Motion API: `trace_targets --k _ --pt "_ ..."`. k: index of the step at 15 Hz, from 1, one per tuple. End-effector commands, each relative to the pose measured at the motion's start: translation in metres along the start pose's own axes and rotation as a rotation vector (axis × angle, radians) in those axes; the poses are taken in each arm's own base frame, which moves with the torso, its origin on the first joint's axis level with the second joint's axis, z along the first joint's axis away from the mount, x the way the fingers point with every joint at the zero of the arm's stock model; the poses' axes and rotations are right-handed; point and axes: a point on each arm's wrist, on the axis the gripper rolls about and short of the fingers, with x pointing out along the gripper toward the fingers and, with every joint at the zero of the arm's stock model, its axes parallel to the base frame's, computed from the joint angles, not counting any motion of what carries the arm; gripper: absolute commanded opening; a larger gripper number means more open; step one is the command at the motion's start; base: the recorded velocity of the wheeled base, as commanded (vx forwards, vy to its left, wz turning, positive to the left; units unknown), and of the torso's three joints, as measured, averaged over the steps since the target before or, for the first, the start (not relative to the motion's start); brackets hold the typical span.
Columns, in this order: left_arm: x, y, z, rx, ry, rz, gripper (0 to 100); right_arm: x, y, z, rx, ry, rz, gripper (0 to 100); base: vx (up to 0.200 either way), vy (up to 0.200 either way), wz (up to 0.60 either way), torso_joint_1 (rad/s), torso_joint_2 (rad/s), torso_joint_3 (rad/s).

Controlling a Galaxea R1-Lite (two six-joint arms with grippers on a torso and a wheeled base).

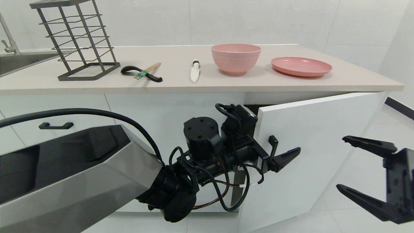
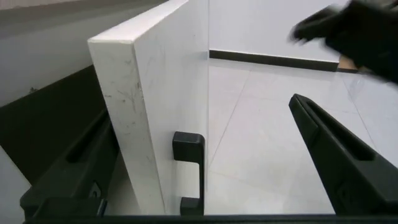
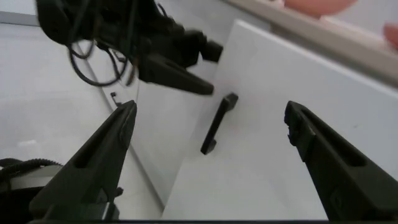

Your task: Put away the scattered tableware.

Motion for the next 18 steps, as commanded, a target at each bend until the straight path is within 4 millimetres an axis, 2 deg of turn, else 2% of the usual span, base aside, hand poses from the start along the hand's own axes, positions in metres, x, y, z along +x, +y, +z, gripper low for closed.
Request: trace_targets --k 1,5,8,11,15,18 --pt "0.001 0.001 -0.002 0.001 0.0 0.007 100 -0.027 0.033 0.037 -0.162 -0.099 -0.029 100 0.0 0.0 0.0 0.0 0.0 0.0" --pt "0.004 -0.013 -0.013 -0.006 0.003 -0.038 100 -0.045 0.054 0.059 -0.31 -0.179 -0.067 100 0.0 0.0 0.0 0.0 0.0 0.0" --pt "0.004 -0.038 -0.016 -0.005 -0.024 -0.125 100 -0.046 0.051 0.087 -0.43 -0.25 -0.084 100 0.0 0.0 0.0 0.0 0.0 0.0" --pt "0.004 -0.048 -0.014 -0.003 -0.043 -0.15 100 -0.046 0.045 0.108 -0.507 -0.297 -0.096 100 0.0 0.0 0.0 0.0 0.0 0.0" --pt "0.007 -0.062 -0.014 -0.006 -0.057 -0.194 100 -0.046 0.044 0.113 -0.53 -0.304 -0.102 100 0.0 0.0 0.0 0.0 0.0 0.0" --pt "0.011 -0.081 -0.015 -0.015 -0.057 -0.24 100 -0.047 0.043 0.115 -0.538 -0.302 -0.112 100 0.0 0.0 0.0 0.0 0.0 0.0"
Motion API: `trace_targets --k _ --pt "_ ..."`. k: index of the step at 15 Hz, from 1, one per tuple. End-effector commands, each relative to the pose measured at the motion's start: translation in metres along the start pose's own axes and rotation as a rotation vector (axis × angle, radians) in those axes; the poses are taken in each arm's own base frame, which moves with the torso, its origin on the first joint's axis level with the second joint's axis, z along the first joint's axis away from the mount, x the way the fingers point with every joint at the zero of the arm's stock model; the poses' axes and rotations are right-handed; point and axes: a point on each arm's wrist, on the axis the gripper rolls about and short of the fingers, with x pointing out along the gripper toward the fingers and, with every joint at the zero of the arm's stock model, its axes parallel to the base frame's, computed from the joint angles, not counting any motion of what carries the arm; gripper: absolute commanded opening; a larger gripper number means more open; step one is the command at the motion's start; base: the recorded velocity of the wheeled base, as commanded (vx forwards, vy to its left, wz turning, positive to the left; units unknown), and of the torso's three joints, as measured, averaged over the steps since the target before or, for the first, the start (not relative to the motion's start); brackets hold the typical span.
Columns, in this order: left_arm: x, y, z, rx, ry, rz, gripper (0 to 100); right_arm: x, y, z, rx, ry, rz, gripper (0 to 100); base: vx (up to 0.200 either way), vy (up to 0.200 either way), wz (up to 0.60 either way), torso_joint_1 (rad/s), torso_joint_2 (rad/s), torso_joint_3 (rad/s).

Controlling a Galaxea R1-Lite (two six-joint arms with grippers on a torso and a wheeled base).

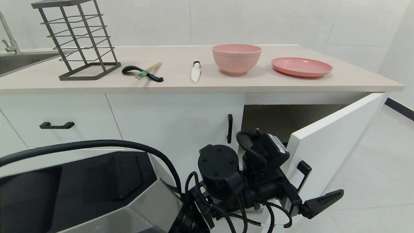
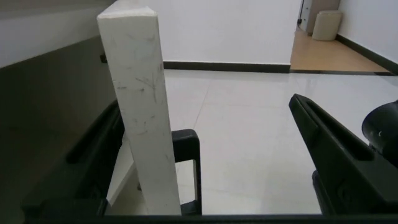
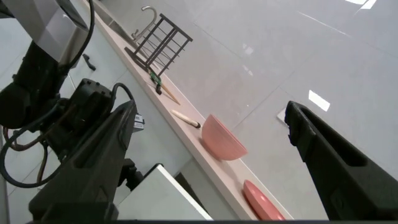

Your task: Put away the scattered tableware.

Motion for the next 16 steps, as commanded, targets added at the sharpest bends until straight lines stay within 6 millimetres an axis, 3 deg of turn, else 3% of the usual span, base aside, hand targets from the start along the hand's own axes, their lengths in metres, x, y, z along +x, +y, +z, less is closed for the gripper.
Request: trace_targets --k 1,4,5,8,10,16 --pt "0.006 -0.015 -0.002 -0.008 -0.001 -0.048 100 0.001 -0.001 0.0 -0.002 0.002 -0.002 100 0.0 0.0 0.0 0.0 0.0 0.0" --pt "0.009 -0.02 0.0 -0.008 -0.008 -0.058 100 0.0 -0.001 0.0 -0.004 0.005 -0.005 100 0.0 0.0 0.0 0.0 0.0 0.0" --pt "0.005 -0.011 -0.002 -0.009 0.005 -0.031 100 0.0 -0.001 0.0 -0.003 0.006 -0.005 100 0.0 0.0 0.0 0.0 0.0 0.0" --pt "-0.015 0.043 -0.025 -0.005 0.044 0.11 100 0.0 -0.001 -0.001 -0.003 0.01 -0.005 100 0.0 0.0 0.0 0.0 0.0 0.0" --pt "-0.017 0.055 -0.031 0.012 0.009 0.128 100 0.0 -0.001 -0.001 -0.001 0.01 -0.003 100 0.0 0.0 0.0 0.0 0.0 0.0" --pt "-0.018 0.061 -0.029 -0.061 -0.018 0.138 100 0.001 -0.001 -0.004 -0.008 0.016 -0.001 100 -0.033 0.0 0.0 0.0 0.0 0.001"
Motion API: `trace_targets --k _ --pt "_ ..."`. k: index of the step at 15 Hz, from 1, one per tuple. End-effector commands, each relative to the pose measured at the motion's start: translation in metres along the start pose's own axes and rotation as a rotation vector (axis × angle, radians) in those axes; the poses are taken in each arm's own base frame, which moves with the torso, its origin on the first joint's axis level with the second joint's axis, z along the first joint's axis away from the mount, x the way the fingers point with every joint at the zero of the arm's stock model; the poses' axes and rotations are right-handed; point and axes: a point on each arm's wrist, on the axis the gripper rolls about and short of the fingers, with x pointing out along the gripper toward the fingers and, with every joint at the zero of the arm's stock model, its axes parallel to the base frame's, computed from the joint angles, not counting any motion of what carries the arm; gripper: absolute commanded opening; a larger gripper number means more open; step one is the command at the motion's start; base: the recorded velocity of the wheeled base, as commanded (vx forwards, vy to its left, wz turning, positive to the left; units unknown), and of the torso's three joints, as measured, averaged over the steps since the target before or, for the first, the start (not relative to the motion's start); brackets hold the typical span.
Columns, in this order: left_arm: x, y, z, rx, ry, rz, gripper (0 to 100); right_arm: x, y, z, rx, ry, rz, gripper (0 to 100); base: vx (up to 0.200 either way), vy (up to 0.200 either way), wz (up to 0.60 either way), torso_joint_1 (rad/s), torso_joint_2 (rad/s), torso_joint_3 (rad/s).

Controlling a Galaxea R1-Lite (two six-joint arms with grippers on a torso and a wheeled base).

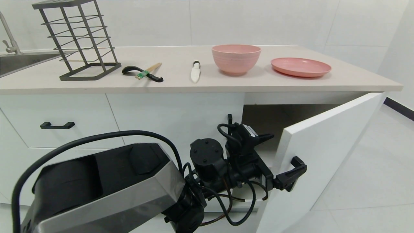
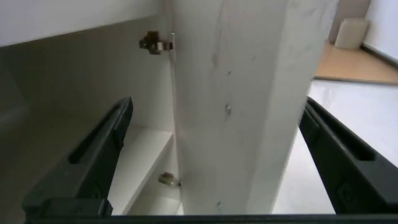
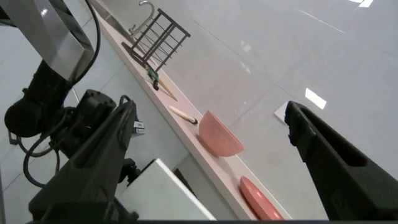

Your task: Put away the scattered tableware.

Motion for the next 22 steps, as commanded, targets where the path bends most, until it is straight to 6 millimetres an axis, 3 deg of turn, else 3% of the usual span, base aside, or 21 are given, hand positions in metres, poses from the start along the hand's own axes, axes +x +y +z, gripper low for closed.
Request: trace_targets --k 1,4,7,14,16,22 --pt "-0.001 0.001 -0.001 -0.012 -0.004 0.003 100 0.0 0.0 -0.001 0.004 0.003 0.001 100 -0.2 0.0 0.0 0.002 0.0 -0.002" --pt "0.002 0.006 0.006 -0.001 -0.039 -0.026 100 0.0 0.001 -0.002 0.011 0.007 0.002 100 -0.2 0.0 0.0 0.009 0.0 -0.001" --pt "0.007 0.022 0.016 0.034 -0.094 -0.003 100 0.0 0.001 -0.003 0.015 0.009 0.004 100 0.0 0.0 0.0 0.0 0.0 0.0" --pt "0.009 0.018 0.015 0.036 -0.097 -0.015 100 -0.001 0.002 -0.004 0.017 0.01 0.005 100 0.0 0.0 0.0 0.0 0.0 0.0" --pt "0.011 0.012 0.015 0.036 -0.106 -0.03 100 -0.001 0.002 -0.004 0.017 0.01 0.005 100 0.0 0.0 0.0 0.0 0.0 0.0" --pt "0.028 -0.036 0.011 0.005 -0.105 -0.14 100 0.0 0.0 -0.001 0.006 0.004 0.0 100 0.0 0.0 0.0 0.0 0.0 0.0"
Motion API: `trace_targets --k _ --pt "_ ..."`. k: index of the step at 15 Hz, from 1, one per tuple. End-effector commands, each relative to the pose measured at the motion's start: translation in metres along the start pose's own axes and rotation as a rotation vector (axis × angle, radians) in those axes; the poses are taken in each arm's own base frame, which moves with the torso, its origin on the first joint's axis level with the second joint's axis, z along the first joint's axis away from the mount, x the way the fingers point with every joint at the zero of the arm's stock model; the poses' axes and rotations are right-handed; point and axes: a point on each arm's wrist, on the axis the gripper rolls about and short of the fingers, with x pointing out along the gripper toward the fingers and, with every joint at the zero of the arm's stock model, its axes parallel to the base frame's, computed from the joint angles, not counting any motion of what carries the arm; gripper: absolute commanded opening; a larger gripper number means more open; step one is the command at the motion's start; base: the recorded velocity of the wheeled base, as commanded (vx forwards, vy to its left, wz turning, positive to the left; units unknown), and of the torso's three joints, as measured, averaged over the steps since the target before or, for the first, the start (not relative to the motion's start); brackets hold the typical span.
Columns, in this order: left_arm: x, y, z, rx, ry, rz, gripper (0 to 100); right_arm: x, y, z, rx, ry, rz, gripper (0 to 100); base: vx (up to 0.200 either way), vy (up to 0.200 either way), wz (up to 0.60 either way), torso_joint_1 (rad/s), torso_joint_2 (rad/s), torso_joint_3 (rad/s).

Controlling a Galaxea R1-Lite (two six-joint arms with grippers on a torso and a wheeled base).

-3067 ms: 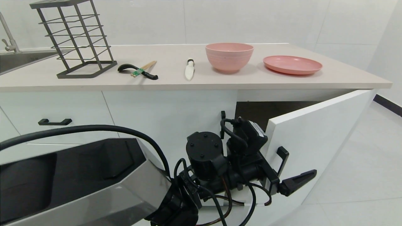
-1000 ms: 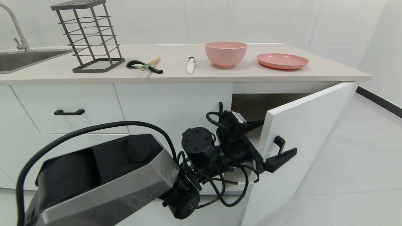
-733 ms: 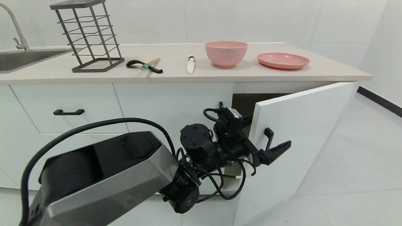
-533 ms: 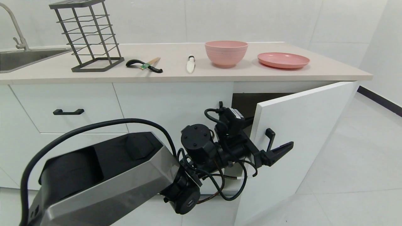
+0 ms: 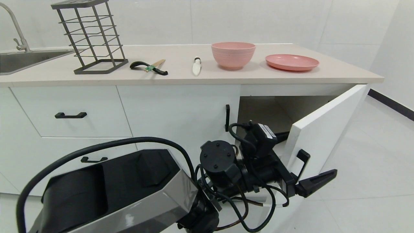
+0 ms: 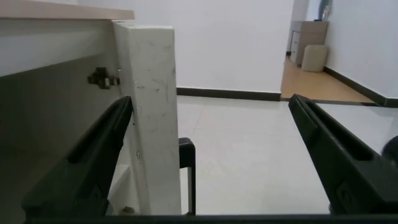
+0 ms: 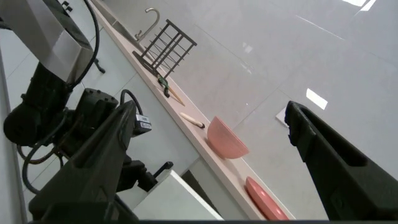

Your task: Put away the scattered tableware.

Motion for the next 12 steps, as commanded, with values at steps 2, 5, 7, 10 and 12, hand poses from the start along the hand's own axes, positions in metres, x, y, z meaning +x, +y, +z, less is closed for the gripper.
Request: trace_targets --k 2,5,7,10,12 --pt "0.006 -0.013 -0.002 -0.013 0.005 -0.03 100 0.001 -0.001 -0.001 0.002 0.002 -0.001 100 0.0 0.0 0.0 0.0 0.0 0.0" --pt "0.013 -0.028 -0.006 -0.03 0.019 -0.098 100 0.003 -0.007 0.004 -0.024 -0.01 -0.006 100 0.0 0.0 0.0 0.0 0.0 0.0" --pt "0.03 -0.041 -0.008 -0.036 0.0 -0.147 100 0.006 -0.013 0.009 -0.055 -0.019 -0.017 100 0.0 0.0 0.0 0.0 0.0 0.0" --pt "0.057 -0.072 -0.028 -0.069 0.013 -0.224 100 0.008 -0.019 0.015 -0.084 -0.028 -0.027 100 0.0 0.0 0.0 0.0 0.0 0.0" --pt "0.078 -0.101 -0.044 -0.093 0.01 -0.293 100 0.008 -0.019 0.015 -0.089 -0.029 -0.029 100 0.0 0.0 0.0 0.0 0.0 0.0"
